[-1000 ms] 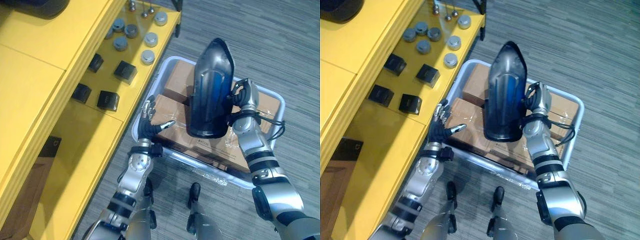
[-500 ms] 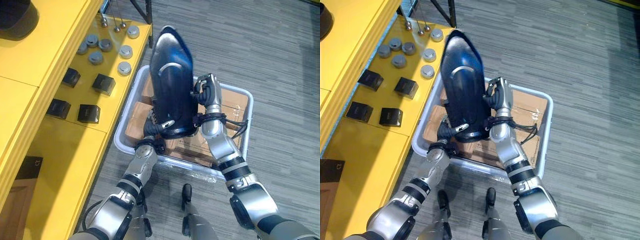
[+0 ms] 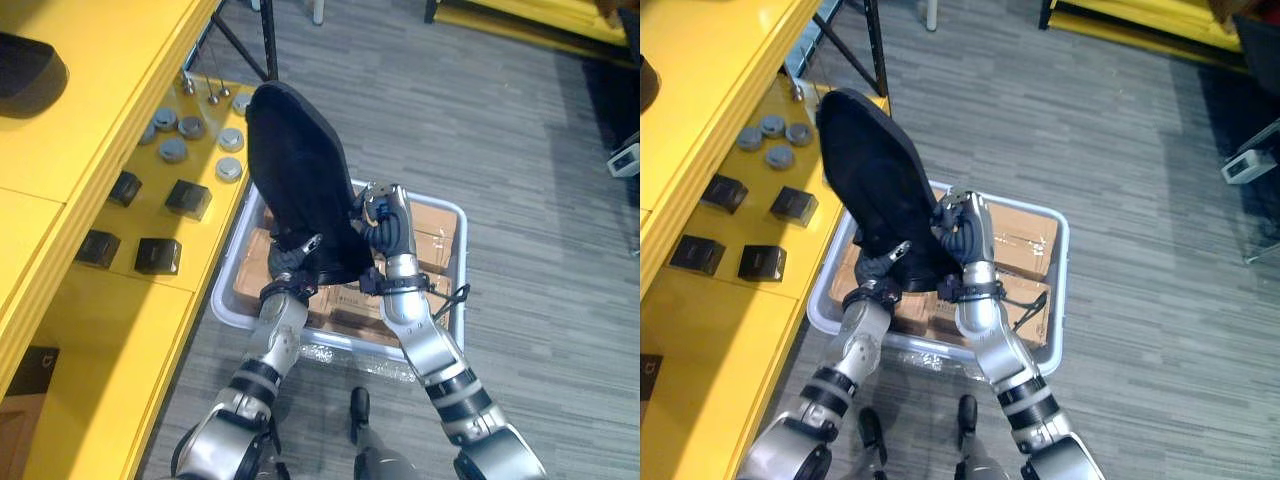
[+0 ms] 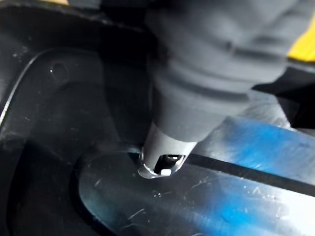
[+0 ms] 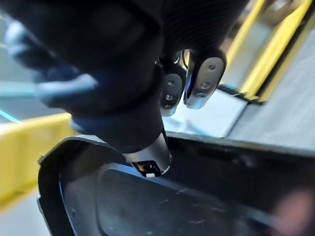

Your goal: Walk over and take plastic housings, then place them on the shelf

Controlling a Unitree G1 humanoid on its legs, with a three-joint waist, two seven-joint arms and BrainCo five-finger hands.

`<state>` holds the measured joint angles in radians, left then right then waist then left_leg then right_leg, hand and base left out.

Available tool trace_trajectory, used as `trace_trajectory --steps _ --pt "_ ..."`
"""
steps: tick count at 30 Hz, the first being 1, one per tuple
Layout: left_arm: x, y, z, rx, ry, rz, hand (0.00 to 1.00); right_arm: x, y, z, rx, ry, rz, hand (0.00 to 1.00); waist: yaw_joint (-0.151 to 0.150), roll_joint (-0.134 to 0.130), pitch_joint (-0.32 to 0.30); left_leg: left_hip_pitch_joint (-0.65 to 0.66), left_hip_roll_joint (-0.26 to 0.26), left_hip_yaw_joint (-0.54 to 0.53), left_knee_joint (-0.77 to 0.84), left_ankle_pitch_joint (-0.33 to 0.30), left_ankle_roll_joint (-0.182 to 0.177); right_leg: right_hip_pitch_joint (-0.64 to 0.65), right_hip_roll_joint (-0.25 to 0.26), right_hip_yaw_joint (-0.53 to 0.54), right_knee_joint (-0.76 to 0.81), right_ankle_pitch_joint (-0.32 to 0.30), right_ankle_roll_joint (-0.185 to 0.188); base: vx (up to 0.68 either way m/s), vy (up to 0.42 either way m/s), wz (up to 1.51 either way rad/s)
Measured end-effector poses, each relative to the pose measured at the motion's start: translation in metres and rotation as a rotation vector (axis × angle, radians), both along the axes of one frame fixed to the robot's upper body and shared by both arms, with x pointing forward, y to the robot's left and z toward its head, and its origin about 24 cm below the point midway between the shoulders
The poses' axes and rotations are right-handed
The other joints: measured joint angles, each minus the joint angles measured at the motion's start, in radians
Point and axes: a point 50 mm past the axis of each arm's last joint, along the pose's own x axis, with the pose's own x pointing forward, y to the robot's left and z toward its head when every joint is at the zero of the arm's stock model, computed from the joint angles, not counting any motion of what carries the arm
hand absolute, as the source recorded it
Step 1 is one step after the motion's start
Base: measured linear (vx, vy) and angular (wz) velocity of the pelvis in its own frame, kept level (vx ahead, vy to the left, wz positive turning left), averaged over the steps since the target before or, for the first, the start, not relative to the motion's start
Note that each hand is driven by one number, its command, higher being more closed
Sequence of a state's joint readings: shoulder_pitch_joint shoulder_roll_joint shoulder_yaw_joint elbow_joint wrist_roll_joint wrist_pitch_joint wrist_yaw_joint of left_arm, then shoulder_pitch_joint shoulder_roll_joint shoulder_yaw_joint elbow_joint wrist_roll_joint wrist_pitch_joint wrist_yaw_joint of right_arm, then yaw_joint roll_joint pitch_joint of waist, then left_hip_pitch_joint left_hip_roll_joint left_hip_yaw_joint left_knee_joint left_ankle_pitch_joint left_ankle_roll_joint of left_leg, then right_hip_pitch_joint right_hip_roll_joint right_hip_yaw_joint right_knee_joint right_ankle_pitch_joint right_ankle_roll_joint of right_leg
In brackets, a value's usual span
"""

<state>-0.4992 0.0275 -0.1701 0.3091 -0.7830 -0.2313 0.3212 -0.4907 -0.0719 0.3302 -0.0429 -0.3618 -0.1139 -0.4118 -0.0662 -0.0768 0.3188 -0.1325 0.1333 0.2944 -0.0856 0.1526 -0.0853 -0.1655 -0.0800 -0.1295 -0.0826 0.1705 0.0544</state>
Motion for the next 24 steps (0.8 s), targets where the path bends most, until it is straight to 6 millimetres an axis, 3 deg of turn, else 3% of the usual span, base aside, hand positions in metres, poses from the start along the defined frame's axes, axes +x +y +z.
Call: trace_trajectory --steps 3,5,8,12,13,16,18,20,21,24 --pt "-0.033 0.0 -0.023 -0.041 0.026 -0.013 1.0 -0.025 -0.003 -0.019 0.032 0.038 0.056 1.0 0.002 0.004 -0.041 0.058 0.003 -0.041 -0.001 -0.01 -0.011 0.081 0.0 -0.042 0.0 -0.034 0.001 0.05 0.05 0.39" --pt "-0.055 0.007 -0.046 -0.029 0.077 0.002 1.0 -0.039 -0.002 -0.041 0.038 0.118 0.092 1.0 0.011 0.017 -0.107 0.065 0.005 -0.075 -0.001 -0.018 -0.019 0.105 0.0 -0.076 0.005 -0.058 0.0 0.02 0.048 0.44" --pt "-0.084 0.017 -0.068 -0.02 0.148 0.029 1.0 -0.049 0.0 -0.06 0.041 0.207 0.142 1.0 0.031 0.043 -0.133 0.079 0.001 -0.116 -0.005 -0.023 -0.026 0.149 -0.002 -0.127 0.005 -0.081 0.007 -0.02 0.033 0.42" --pt "-0.111 0.031 -0.081 0.017 0.194 0.072 1.0 -0.059 0.006 -0.075 0.059 0.291 0.209 1.0 0.054 0.06 -0.161 0.075 -0.004 -0.183 -0.005 -0.023 -0.028 0.184 -0.005 -0.191 0.005 -0.099 0.009 -0.01 0.019 0.51" --pt "-0.116 0.034 -0.081 0.034 0.192 0.081 1.0 -0.06 0.006 -0.077 0.076 0.302 0.224 0.0 0.059 0.063 -0.17 0.068 -0.006 -0.202 -0.005 -0.021 -0.027 0.188 -0.007 -0.214 0.005 -0.101 0.008 0.0 -0.001 0.64" --pt "-0.121 0.041 -0.072 0.096 0.158 0.112 1.0 -0.06 0.006 -0.076 0.124 0.306 0.256 0.0 0.078 0.076 -0.186 0.024 -0.023 -0.307 -0.005 -0.001 -0.021 0.209 -0.016 -0.335 0.031 -0.132 0.009 0.01 -0.004 1.27" --pt "-0.119 0.046 -0.062 0.161 0.111 0.138 1.0 -0.059 0.003 -0.074 0.145 0.297 0.255 0.0 0.079 0.08 -0.193 -0.011 -0.007 -0.214 -0.003 -0.01 -0.011 0.233 -0.032 -0.453 0.037 -0.147 0.017 0.05 0.019 1.64" --pt "-0.12 0.052 -0.051 0.243 0.059 0.177 1.0 -0.055 0.0 -0.073 0.156 0.295 0.25 0.0 0.091 0.089 -0.198 -0.04 0.034 0.051 0.044 0.003 0.031 0.265 -0.07 -0.572 0.073 -0.174 0.048 0.12 0.086 1.67" --pt "-0.121 0.054 -0.047 0.256 0.045 0.189 1.0 -0.055 0.0 -0.073 0.154 0.299 0.249 0.0 0.094 0.093 -0.201 -0.039 0.039 0.093 0.057 0.018 0.048 0.275 -0.082 -0.597 0.086 -0.183 0.061 0.2 0.186 1.29" --pt "-0.126 0.063 -0.024 0.33 -0.055 0.253 1.0 -0.054 0.004 -0.071 0.166 0.301 0.263 0.0 0.138 0.085 -0.212 -0.027 -0.045 0.06 0.026 0.036 0.062 0.299 -0.164 -0.636 0.14 -0.203 0.089 0.21 0.215 0.85"
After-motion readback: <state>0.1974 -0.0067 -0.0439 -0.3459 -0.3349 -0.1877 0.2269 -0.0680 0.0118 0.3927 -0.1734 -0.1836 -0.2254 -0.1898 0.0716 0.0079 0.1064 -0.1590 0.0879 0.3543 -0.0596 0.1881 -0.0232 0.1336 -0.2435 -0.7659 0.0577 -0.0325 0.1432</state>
